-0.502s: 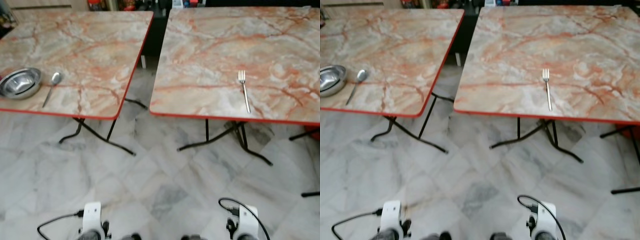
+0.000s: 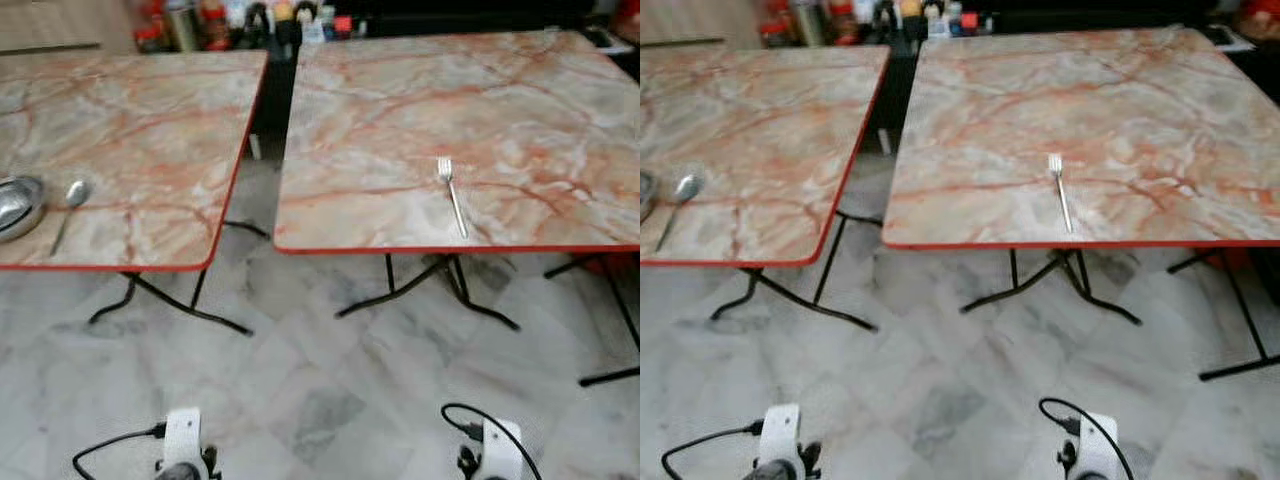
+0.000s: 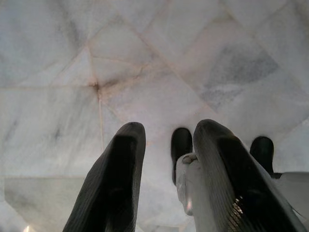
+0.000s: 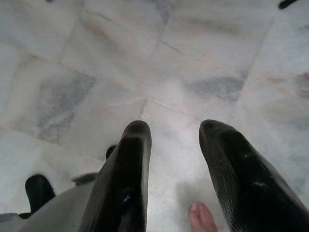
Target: Setting the table
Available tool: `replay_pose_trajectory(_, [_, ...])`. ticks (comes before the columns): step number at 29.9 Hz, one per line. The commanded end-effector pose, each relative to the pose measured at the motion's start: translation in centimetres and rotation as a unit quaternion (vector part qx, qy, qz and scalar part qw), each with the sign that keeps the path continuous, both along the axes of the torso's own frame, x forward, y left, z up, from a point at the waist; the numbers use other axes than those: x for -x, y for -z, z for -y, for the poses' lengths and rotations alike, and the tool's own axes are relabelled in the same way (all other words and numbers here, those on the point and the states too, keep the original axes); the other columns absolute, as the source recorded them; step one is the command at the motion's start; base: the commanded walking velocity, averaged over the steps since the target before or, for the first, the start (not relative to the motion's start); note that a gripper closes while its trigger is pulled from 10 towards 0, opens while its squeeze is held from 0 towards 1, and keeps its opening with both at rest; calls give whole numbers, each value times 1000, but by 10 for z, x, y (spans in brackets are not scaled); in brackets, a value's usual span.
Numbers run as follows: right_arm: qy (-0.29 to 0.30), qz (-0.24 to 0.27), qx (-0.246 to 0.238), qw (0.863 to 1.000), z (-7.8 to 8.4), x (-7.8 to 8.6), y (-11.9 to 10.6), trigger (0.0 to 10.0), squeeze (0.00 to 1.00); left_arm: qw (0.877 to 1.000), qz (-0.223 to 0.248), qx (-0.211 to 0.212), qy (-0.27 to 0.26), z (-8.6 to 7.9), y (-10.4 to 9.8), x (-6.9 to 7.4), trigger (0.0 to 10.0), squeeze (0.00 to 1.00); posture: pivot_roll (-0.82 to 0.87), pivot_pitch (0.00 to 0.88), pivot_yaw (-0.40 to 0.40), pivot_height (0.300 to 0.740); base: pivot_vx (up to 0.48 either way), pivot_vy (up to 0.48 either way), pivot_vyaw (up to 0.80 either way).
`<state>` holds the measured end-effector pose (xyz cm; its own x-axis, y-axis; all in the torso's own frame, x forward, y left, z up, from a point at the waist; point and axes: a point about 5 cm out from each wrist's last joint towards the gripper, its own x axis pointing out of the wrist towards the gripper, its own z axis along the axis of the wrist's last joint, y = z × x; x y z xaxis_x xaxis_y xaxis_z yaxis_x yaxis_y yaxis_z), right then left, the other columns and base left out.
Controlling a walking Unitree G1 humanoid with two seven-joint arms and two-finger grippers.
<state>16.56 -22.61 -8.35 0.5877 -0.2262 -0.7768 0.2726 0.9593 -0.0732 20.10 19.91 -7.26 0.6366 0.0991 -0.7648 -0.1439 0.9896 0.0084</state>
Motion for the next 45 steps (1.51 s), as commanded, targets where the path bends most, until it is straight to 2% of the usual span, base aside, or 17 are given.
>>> replay_pose_trajectory(1, [-4, 0, -7, 1000, -7, -1, 1, 10000, 0, 1000, -19, -7, -2, -8, 5, 11, 10000, 0, -56, 119, 52, 740, 352, 0, 0])
replay_pose_trajectory(16, [-7, 8, -7, 1000, -9, -6, -1, 10000, 0, 1000, -16, -4, 2, -5, 3, 6, 10000, 0, -55, 147, 58, 740, 301, 0, 0])
replay_pose_trajectory(21, [-64, 39, 7, 997, -14, -19, -8, 10000, 0, 1000, -18, 1, -4, -4, 4, 8, 10000, 0, -67, 160, 51, 740, 0, 0, 0])
replay_pose_trajectory(27, [-66, 96, 16, 993, -12, -26, -16, 10000, 0, 1000, -19, 3, -6, -3, 5, 9, 10000, 0, -83, 175, 56, 740, 0, 0, 0])
replay_pose_trajectory(30, [-81, 183, 29, 979, -7, -37, -33, 10000, 0, 1000, -19, 4, -3, -2, 5, 8, 10000, 0, -97, 181, 58, 740, 0, 0, 0])
replay_pose_trajectory(31, [-81, 183, 29, 979, -7, -37, -33, 10000, 0, 1000, -19, 4, -3, -2, 5, 8, 10000, 0, -97, 181, 58, 740, 0, 0, 0])
replay_pose_trajectory(33, [-91, 232, 41, 968, -3, -43, -46, 10000, 0, 1000, -17, 4, -1, -2, 4, 7, 10000, 0, -108, 185, 56, 740, 0, 0, 0])
replay_pose_trajectory(37, [-97, 250, 46, 962, -2, -45, -51, 10000, 0, 1000, -16, 4, 0, -2, 3, 6, 10000, 0, -108, 185, 56, 740, 0, 0, 0])
replay_pose_trajectory(38, [-109, 280, 50, 952, -3, -47, -62, 10000, 0, 1000, -14, 4, 1, -2, 3, 5, 10000, 0, -119, 191, 57, 740, 0, 0, 0])
replay_pose_trajectory(39, [-123, 325, 56, 936, -6, -47, -81, 10000, 0, 1000, -11, 6, 2, -1, 2, 3, 10000, 0, -119, 192, 55, 740, 0, 0, 0])
replay_pose_trajectory(40, [-123, 341, 57, 930, -7, -46, -89, 10000, 0, 1000, -10, 6, 2, -1, 2, 3, 10000, 0, -119, 192, 55, 740, 0, 0, 0])
replay_pose_trajectory(45, [-131, 373, 72, 916, -13, -33, -120, 10000, 0, 1000, -11, 6, 6, -2, 2, 3, 10000, 0, -122, 191, 58, 740, 0, 0, 0])
